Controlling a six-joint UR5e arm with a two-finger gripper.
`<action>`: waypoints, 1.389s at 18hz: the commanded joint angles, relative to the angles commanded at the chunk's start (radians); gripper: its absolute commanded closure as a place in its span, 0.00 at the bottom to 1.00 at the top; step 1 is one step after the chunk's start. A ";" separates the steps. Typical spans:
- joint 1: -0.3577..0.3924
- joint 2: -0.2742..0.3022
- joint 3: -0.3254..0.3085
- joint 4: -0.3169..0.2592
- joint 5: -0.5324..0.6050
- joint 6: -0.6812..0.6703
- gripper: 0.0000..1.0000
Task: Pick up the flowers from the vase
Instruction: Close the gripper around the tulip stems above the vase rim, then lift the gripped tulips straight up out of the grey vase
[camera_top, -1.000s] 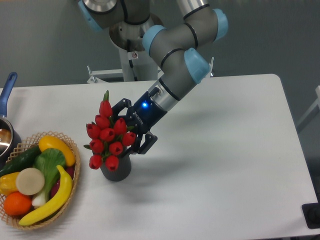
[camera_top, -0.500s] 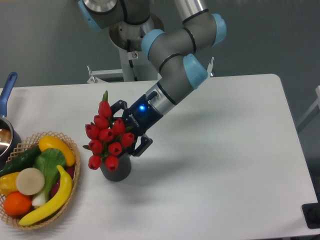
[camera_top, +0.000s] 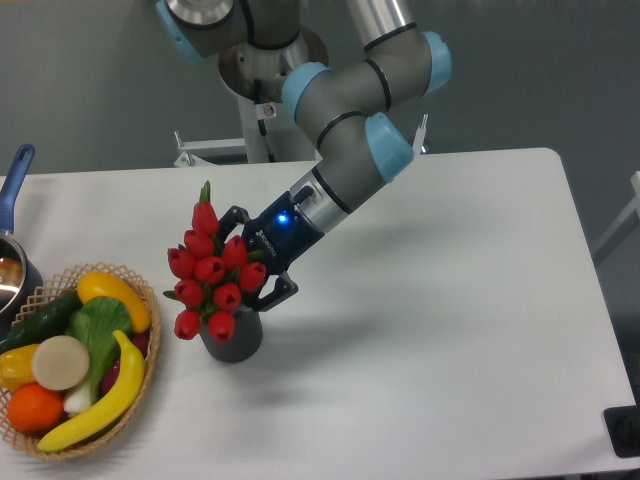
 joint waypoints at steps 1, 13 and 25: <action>0.002 0.002 -0.003 0.002 -0.005 0.002 0.51; 0.011 0.012 -0.003 0.003 -0.080 -0.046 0.61; 0.034 0.112 0.012 0.002 -0.084 -0.144 0.59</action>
